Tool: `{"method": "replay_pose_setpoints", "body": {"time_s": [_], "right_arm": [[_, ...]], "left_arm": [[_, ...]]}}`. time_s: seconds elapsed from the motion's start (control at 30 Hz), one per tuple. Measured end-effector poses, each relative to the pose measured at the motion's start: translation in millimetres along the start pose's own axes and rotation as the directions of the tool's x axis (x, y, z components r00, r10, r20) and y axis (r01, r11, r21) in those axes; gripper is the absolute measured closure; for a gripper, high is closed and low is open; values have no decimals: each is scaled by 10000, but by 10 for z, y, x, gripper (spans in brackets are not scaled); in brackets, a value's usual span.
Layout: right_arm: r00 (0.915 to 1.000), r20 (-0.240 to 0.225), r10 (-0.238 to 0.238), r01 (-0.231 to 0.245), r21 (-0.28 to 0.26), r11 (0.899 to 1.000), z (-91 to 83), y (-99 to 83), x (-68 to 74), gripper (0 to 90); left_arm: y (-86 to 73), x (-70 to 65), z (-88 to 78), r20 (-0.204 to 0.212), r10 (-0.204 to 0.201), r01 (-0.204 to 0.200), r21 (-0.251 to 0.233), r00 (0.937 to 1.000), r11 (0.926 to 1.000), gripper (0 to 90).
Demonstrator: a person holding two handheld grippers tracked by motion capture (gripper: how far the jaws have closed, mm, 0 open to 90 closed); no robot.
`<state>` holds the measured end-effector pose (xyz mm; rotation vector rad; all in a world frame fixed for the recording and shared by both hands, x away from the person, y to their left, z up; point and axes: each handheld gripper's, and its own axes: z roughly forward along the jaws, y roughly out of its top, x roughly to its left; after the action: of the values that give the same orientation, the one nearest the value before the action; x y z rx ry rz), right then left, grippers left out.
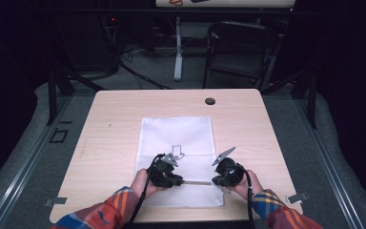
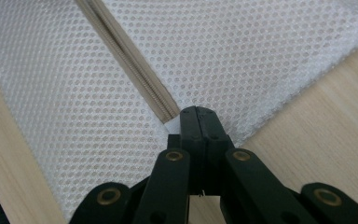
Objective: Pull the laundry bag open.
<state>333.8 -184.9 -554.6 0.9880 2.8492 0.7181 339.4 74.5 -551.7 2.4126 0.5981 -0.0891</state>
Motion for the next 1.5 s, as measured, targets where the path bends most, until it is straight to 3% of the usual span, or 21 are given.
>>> {"method": "replay_pose_setpoints", "body": {"time_s": [0.07,0.27,0.43,0.77,1.13,1.5], "right_arm": [[9998,-107,139,-138,46,9999,-5,9,-22,900],[9993,126,-355,361,-486,9982,-6,107,112,900],[9984,127,-555,556,-73,9984,88,124,151,900],[9991,205,-369,373,-204,9991,103,99,176,900],[9991,161,-402,405,-162,9990,98,97,170,900],[9988,157,-459,460,-98,9989,92,97,159,900]], "left_arm": [[-1,4,13,34,-32,32,5,10000,10000,820],[4,9,29,34,-61,61,-37,10000,10000,820],[-5,3,19,-25,-108,108,-20,9999,9999,820],[2,-38,-24,-83,80,-81,-77,9999,9999,822],[-29,-17,-50,91,36,-34,-201,10000,9998,822],[-78,0,-144,-54,-26,26,-177,10000,9998,822]]}}
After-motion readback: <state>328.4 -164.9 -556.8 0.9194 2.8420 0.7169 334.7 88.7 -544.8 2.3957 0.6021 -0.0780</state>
